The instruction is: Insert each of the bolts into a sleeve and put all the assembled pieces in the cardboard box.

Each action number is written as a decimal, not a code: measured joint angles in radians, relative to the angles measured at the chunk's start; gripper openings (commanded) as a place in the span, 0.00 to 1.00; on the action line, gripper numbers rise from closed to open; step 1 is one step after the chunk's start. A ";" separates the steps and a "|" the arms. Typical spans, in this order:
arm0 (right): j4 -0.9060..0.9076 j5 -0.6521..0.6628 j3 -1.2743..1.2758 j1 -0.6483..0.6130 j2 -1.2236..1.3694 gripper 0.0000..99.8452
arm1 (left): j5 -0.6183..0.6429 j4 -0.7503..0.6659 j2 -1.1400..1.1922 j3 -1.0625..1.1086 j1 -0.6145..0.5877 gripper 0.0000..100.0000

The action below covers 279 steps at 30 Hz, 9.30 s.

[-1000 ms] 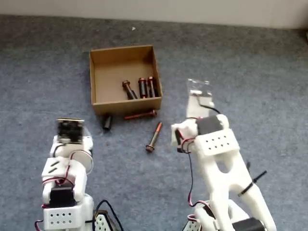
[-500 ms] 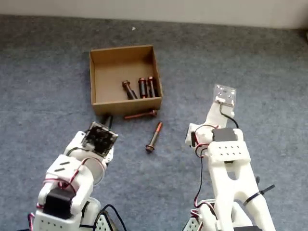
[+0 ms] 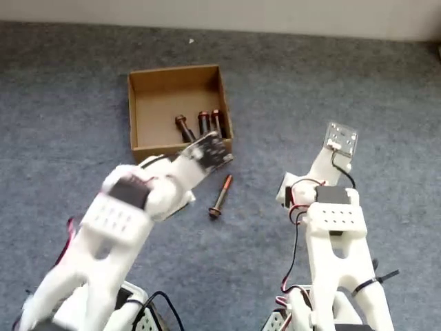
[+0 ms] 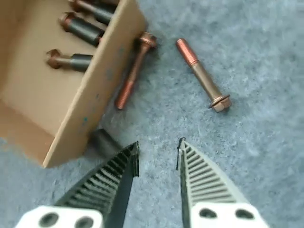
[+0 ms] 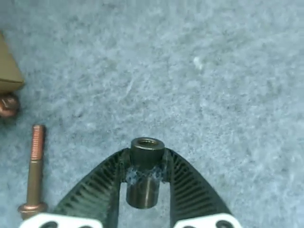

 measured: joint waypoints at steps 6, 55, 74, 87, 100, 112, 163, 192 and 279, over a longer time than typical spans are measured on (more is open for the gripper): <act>-0.044 0.000 0.014 0.015 0.000 0.00 | -0.094 0.000 0.361 -0.212 0.029 0.16; -0.051 0.000 0.014 0.032 0.000 0.00 | -0.100 0.284 1.149 -1.079 0.023 0.00; 0.032 0.000 0.155 -0.064 -0.422 0.00 | 0.170 0.143 0.376 -0.500 0.012 0.00; -0.124 0.092 0.353 -0.324 -0.727 0.00 | 0.549 0.023 -0.069 -0.278 0.012 0.00; -0.270 0.261 0.499 -0.580 -0.941 0.00 | 0.838 -0.098 -0.388 -0.075 0.009 0.00; -0.272 0.279 0.499 -0.740 -0.945 0.00 | 0.937 -0.282 -0.882 0.307 0.012 0.00; -0.517 0.404 0.503 -0.733 -0.944 0.00 | 0.827 -0.103 -1.177 0.506 0.147 0.22; -0.235 0.405 0.459 -0.465 -0.895 0.00 | 0.812 -0.034 -1.172 0.799 -0.548 0.22; -0.203 -0.026 -0.804 -0.779 0.872 0.16 | 0.809 -0.101 -1.172 0.845 -0.710 0.22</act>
